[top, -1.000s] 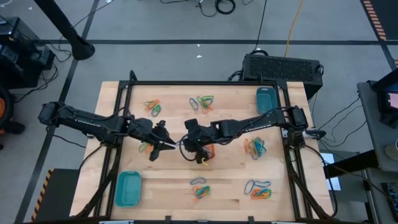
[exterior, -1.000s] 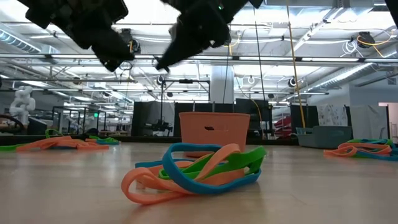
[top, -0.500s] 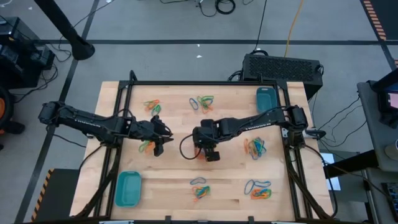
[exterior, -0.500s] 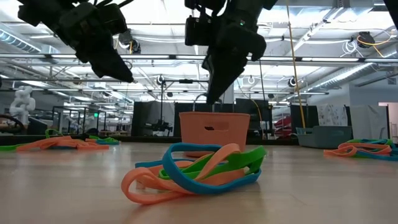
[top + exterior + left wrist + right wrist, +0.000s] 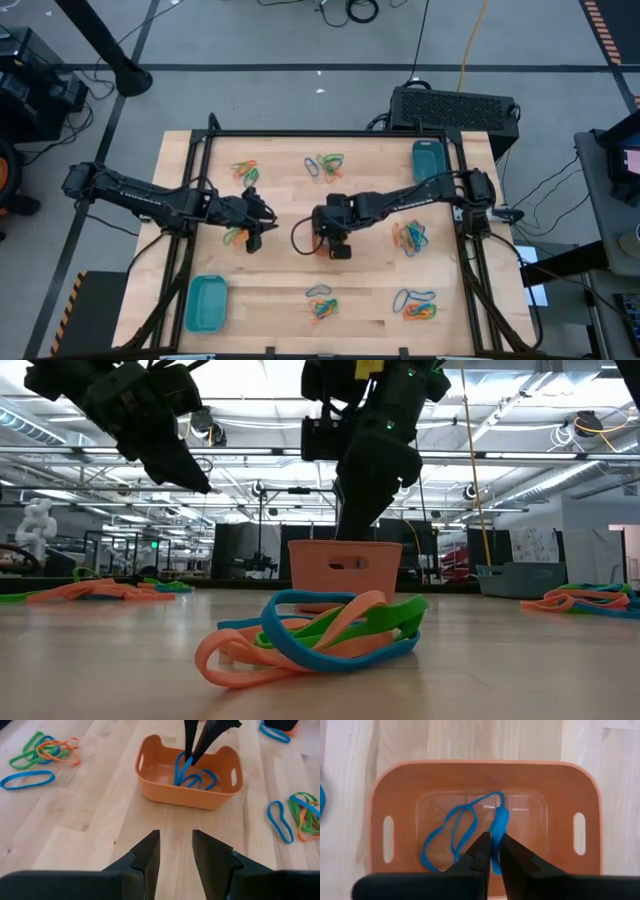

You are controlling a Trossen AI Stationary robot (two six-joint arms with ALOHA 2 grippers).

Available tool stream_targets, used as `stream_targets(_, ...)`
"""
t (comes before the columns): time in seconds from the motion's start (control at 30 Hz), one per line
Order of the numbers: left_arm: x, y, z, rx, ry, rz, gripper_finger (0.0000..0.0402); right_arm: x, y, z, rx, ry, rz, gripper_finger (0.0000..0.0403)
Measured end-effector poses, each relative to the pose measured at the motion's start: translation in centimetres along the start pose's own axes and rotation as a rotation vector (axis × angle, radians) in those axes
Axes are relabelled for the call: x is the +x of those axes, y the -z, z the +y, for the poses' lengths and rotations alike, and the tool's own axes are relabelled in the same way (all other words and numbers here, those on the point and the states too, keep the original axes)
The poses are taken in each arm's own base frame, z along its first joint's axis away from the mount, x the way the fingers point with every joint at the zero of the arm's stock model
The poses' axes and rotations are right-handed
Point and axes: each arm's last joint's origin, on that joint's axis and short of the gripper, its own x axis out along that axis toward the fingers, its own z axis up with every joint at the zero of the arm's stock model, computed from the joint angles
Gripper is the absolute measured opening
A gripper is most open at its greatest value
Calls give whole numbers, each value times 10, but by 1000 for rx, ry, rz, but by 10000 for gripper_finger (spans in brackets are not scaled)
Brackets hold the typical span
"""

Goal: Sort rubber bands into baskets
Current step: Put the blue rubber band into the orange bin

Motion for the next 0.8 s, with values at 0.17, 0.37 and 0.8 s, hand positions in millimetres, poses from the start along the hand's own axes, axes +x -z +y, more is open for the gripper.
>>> stream_targets(0.17, 0, 0, 0, 1, -9, -2, 121, 0, -1, -1, 5, -1, -7, 59)
stream_targets(0.37, 0, 1, 1, 4, -14, 8, 121, -2, -1, -1, 3, -3, 0, 98)
stream_targets(0.8, 0, 8, 2, -30, -35, 77, 121, -51, -21, 9, 23, -93, -25, 117)
